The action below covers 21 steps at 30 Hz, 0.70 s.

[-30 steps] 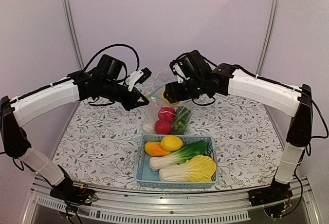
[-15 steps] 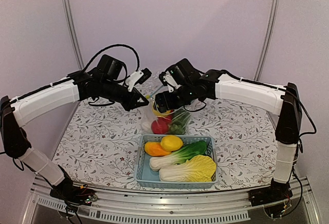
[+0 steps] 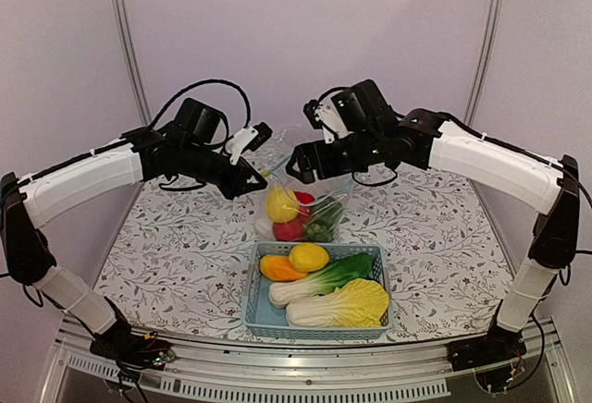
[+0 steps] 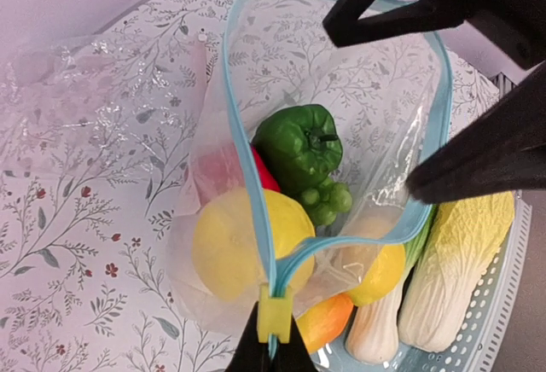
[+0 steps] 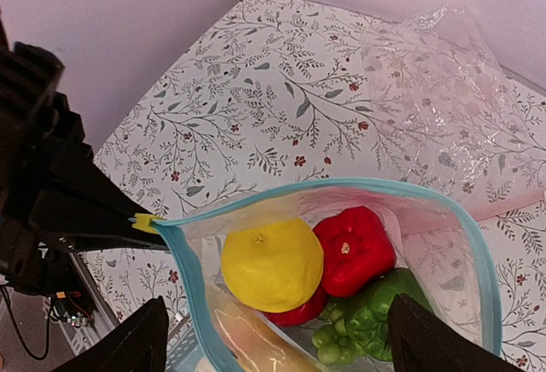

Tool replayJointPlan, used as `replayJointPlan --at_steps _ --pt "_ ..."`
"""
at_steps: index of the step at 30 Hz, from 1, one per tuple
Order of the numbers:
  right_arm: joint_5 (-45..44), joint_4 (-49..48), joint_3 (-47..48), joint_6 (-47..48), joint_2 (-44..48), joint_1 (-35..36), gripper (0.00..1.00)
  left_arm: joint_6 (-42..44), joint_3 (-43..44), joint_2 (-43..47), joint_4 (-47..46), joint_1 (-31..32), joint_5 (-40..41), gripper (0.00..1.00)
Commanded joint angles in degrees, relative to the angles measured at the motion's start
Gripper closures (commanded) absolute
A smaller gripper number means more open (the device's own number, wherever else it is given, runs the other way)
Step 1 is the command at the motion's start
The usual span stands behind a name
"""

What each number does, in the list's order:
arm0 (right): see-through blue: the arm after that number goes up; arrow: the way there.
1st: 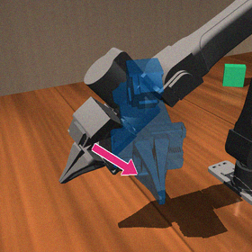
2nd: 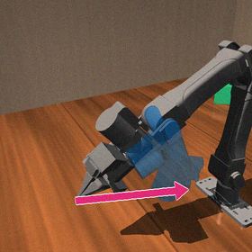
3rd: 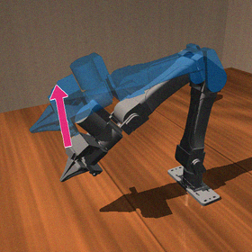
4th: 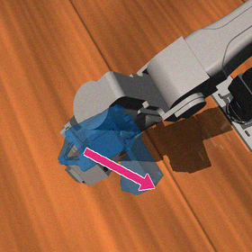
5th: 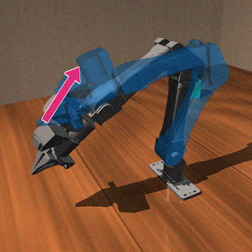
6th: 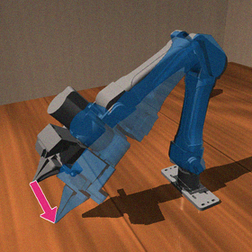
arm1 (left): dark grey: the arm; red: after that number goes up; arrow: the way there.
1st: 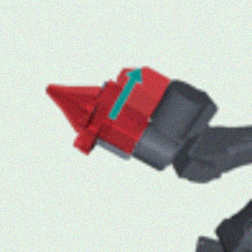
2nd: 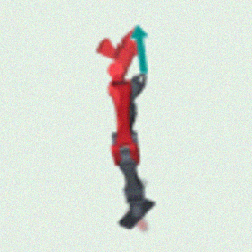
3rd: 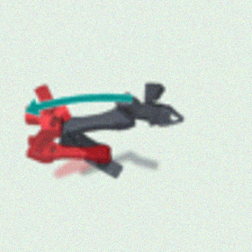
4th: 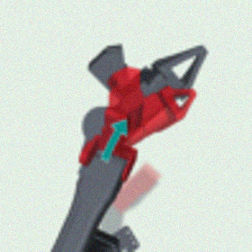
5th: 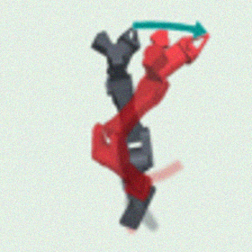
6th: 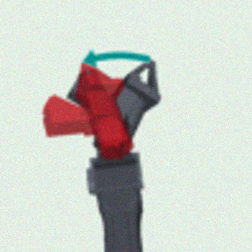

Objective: Place the food in the zip-top bag and seal the zipper
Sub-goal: Place the fake fruit in the zipper food storage bag.

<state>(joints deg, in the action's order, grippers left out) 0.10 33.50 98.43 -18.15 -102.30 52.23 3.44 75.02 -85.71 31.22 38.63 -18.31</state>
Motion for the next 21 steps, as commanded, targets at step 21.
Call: replayJointPlan --at_steps 21 --pt "-20.73 15.40 -6.42 -3.10 11.89 -3.21 0.35 0.08 1.00 1.47 0.29 0.57 0.90 1.00"
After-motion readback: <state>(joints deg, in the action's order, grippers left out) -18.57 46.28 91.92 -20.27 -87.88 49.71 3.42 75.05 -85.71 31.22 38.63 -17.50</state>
